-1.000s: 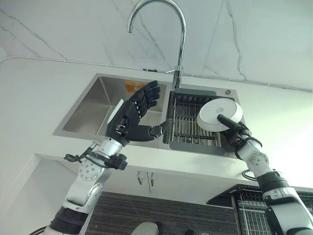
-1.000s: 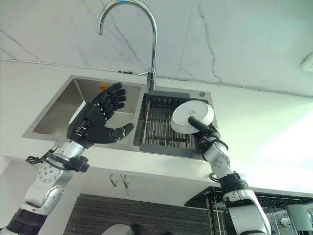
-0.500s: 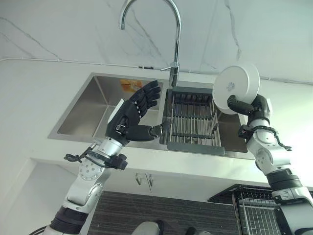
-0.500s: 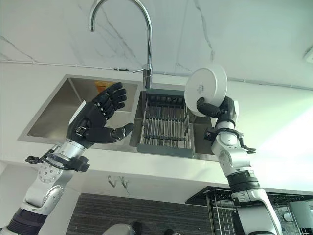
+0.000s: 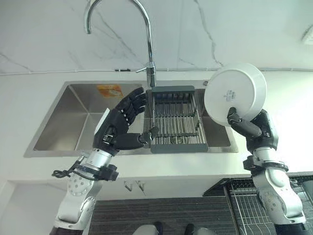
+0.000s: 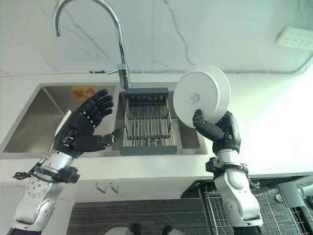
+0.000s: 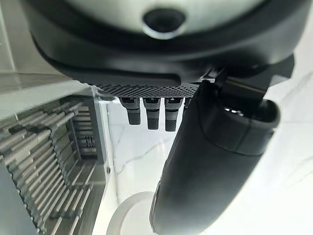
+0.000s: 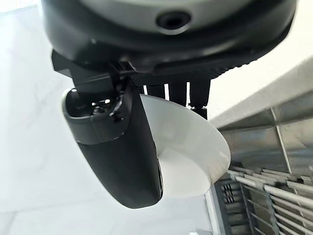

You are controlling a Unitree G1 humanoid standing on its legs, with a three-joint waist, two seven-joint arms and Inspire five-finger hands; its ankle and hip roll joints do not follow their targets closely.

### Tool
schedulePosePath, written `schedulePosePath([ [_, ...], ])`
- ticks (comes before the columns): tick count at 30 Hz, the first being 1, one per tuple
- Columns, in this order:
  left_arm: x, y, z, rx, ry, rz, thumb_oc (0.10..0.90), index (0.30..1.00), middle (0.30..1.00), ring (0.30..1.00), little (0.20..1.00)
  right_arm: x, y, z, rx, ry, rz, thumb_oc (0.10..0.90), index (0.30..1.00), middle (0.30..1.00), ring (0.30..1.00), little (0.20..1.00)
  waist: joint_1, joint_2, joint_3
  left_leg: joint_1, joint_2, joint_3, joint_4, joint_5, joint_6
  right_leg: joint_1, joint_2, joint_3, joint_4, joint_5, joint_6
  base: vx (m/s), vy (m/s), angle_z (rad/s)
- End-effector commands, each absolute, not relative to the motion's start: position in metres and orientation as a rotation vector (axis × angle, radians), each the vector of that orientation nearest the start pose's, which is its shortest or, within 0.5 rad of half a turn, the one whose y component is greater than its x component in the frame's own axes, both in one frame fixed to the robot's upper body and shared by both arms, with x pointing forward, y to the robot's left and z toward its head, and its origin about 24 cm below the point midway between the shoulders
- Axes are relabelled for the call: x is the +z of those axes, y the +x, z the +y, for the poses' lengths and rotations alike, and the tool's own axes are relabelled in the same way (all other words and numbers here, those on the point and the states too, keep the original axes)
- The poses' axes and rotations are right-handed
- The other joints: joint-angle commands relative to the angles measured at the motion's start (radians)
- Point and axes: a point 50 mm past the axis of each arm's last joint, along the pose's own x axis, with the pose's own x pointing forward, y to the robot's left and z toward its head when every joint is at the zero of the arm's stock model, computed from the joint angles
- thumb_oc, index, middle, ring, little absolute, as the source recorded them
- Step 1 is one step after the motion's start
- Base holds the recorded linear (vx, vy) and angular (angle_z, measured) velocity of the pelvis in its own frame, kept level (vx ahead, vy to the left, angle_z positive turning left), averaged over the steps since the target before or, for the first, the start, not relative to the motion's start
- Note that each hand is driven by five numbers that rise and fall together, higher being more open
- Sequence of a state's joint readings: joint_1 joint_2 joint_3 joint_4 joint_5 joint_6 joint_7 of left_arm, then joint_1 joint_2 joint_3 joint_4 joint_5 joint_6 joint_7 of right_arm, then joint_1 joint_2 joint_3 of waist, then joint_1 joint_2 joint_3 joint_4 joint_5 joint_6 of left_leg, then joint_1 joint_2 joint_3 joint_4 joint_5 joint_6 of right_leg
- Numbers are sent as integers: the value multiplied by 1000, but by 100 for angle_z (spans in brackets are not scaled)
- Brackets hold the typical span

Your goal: Place the dishes in the dishwasher.

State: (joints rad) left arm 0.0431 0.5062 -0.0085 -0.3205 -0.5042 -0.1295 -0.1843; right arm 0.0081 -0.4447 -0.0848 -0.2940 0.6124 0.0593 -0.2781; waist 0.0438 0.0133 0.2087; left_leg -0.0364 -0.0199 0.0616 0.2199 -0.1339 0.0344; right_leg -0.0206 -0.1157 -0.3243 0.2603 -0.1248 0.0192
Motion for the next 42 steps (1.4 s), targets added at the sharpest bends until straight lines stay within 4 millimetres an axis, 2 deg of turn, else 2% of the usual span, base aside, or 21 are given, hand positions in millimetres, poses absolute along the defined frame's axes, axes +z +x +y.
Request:
schedulePosePath([
  [1,188,221,187,-419,38,-704,800,900,900,900,900,206,233,-241,-140,308,-715,400,300,300,300,300,13,-66,-46,70,-15,83,86,-54,-57,-38,-46,124,40,-74,82,-326,89,-7],
  [3,190,220,186,-432,38,-715,800,900,900,900,900,208,230,-244,-158,309,-737,400,300,300,300,300,17,-72,-27,59,-31,74,96,-54,-55,-36,-54,127,40,-62,84,-256,132,-40],
  [5,193,220,186,-458,30,-724,800,900,900,900,900,212,228,-244,-176,309,-774,400,300,300,300,300,-7,-50,-8,55,-9,89,80,-113,-37,-57,-44,131,40,-33,95,-254,296,-17],
  [7,194,220,187,-475,39,-714,800,900,900,900,900,214,223,-242,-202,333,-812,400,300,300,300,300,-39,-29,-5,71,-15,81,80,-150,-20,-120,-42,154,40,17,132,-186,274,1],
  [9,194,217,189,-490,59,-707,800,900,900,900,900,215,215,-244,-209,352,-844,400,300,300,300,300,-58,-28,1,73,-35,64,80,-167,-20,-180,-50,166,40,76,166,-152,217,-24],
  [12,193,213,189,-487,85,-707,800,900,900,900,900,213,212,-244,-194,366,-856,400,300,300,300,300,-60,-27,18,68,-39,50,80,-167,-23,-194,-45,131,40,97,160,-143,167,-37],
  [15,196,214,188,-486,82,-724,800,900,900,900,900,217,214,-242,-171,370,-860,400,300,300,300,300,-57,-17,14,43,-19,51,80,-166,-1,-140,-16,118,40,51,139,-194,45,-42],
  [17,199,215,181,-496,114,-743,800,900,900,900,900,220,215,-237,-144,379,-879,400,300,300,300,300,-47,-14,10,32,0,57,80,-165,13,-91,-22,101,40,31,128,-222,-94,-27],
  [19,201,217,174,-509,169,-764,800,900,900,900,900,222,214,-231,-118,388,-896,400,300,300,300,300,-32,-18,3,24,14,76,80,-165,18,-63,-72,66,40,51,129,-159,-170,-40],
  [21,203,219,169,-529,217,-769,800,900,900,900,900,222,214,-223,-83,417,-906,400,300,300,300,300,-10,-24,-4,32,39,108,80,-172,12,-46,-178,7,40,110,154,-119,-289,-49],
  [22,204,220,168,-541,220,-764,800,900,900,900,900,222,215,-220,-70,424,-909,400,300,300,300,300,-3,-26,-5,38,47,116,80,-174,7,-47,-214,-8,40,133,165,-79,-318,-51],
  [24,206,221,166,-564,239,-755,800,900,900,900,900,223,215,-215,-41,433,-918,400,300,300,300,300,8,-29,-1,55,67,127,80,-185,-4,-50,-265,-22,40,161,188,-65,-328,-115],
  [25,207,222,165,-592,246,-744,800,900,900,900,900,224,214,-213,-33,431,-923,400,300,300,300,300,7,-32,1,61,79,127,80,-188,-8,-57,-272,-10,40,166,195,-74,-344,-94],
  [26,207,222,164,-605,246,-740,800,900,900,900,900,225,213,-213,-32,428,-927,400,300,300,300,300,4,-36,1,56,82,125,80,-182,-10,-64,-270,-2,40,162,192,-52,-430,-28],
  [28,205,221,160,-665,240,-710,800,900,900,900,900,229,210,-212,-6,400,-936,400,300,300,300,300,-7,-36,-5,55,124,133,80,-175,-29,-51,-236,11,40,88,184,-43,-543,-8],
  [31,200,218,155,-708,242,-680,800,900,900,900,900,234,212,-210,40,374,-927,400,300,300,300,300,-21,-38,-13,47,168,142,80,-147,-52,-60,-188,32,40,32,173,-37,-514,6],
  [32,194,216,152,-727,233,-660,800,900,900,900,900,234,214,-208,92,365,-905,400,300,300,300,300,-33,-35,-22,39,198,150,80,-130,-69,-68,-144,47,40,-3,158,-50,-597,-27],
  [35,187,215,149,-736,229,-628,800,900,900,900,900,235,214,-204,145,339,-898,400,300,300,300,300,-44,-27,-26,18,235,156,80,-98,-95,-69,-98,51,40,-25,128,-28,-445,-38],
  [38,168,219,145,-787,214,-512,800,900,900,900,900,234,213,-201,184,262,-888,400,300,300,300,300,-56,-7,-33,-3,262,166,80,-69,-121,-67,-62,34,40,-46,96,-33,-356,-45],
  [41,142,220,139,-868,171,-341,800,900,900,900,900,235,215,-202,196,231,-873,400,300,300,300,300,-61,-1,-34,3,252,209,80,-63,-120,-65,-60,13,40,-53,80,-10,-210,-6],
  [42,109,217,137,-895,138,-165,800,900,900,900,900,232,218,-203,177,192,-864,400,300,300,300,300,-49,15,-28,-12,164,169,80,-80,-103,-66,-43,26,40,-50,86,14,-142,35],
])
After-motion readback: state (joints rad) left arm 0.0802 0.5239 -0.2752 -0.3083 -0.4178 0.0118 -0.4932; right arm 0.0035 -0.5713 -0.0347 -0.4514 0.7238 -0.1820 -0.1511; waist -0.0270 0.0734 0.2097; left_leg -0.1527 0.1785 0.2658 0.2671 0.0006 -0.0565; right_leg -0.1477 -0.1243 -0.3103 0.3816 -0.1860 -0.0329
